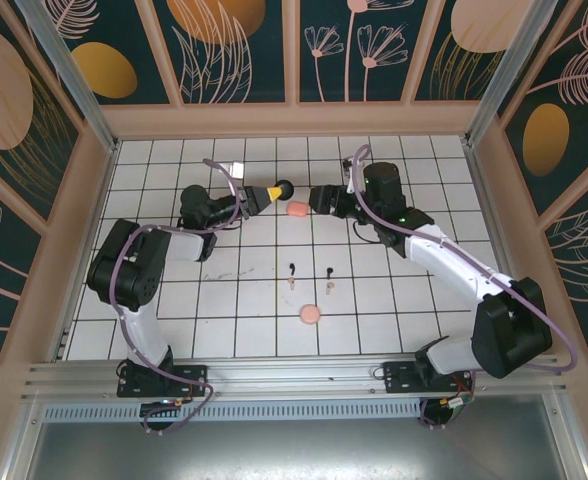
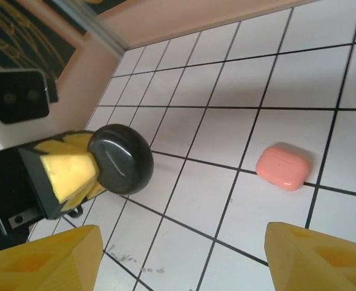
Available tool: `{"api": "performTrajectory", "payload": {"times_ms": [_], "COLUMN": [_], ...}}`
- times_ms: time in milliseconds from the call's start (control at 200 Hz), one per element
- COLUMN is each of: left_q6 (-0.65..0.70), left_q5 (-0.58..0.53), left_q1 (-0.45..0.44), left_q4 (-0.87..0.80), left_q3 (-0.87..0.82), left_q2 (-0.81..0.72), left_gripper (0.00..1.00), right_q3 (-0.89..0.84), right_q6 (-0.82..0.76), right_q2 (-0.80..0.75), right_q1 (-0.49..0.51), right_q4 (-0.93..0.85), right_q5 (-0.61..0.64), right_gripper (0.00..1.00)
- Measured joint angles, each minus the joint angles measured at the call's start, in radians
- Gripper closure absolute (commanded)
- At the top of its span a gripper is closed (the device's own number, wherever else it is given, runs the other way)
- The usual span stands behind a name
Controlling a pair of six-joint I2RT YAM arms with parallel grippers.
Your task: Insert wireless bluetooth earbuds into charging case
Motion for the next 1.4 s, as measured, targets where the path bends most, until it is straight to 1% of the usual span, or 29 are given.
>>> {"api": "performTrajectory", "payload": {"times_ms": [190,435,631,1061,1191,1401], "left_q6": [0.018,0.074,0.101,0.112,0.113,0.119], "left_q5": [0.062,0.098,0.104,0.102,0.092,0.108], "left_q1": [0.0,-0.002,-0.006,-0.008,-0.007,-0.01], "left_q4": [-0.076,-0.172,-0.218,-0.257,-0.268,-0.264], "left_q3": [0.014,0.03,0.035,0.036,0.036,0.036], "left_q2": [-0.035,-0.081,-0.084,-0.097,-0.099,-0.117], "left_gripper": [1.0,1.0,1.0,1.0,1.0,1.0], "right_q3": [0.017,0.071,0.116,0.143,0.139,0.092], "right_q6": [-0.09,-0.134,-0.139,-0.138,-0.129,-0.092], "right_q2": [0.039,0.126,0.149,0.201,0.201,0.2], "right_q1": [0.006,0.035,0.041,0.035,0.013,-0.049], "right_q4": [0.018,0.018,0.018,0.019,0.023,0.026], "right_q5": [-0.109,-0.145,-0.145,-0.135,-0.134,-0.081], "right_gripper": [0.3,0.31,0.32,0.39,0.41,0.41]}}
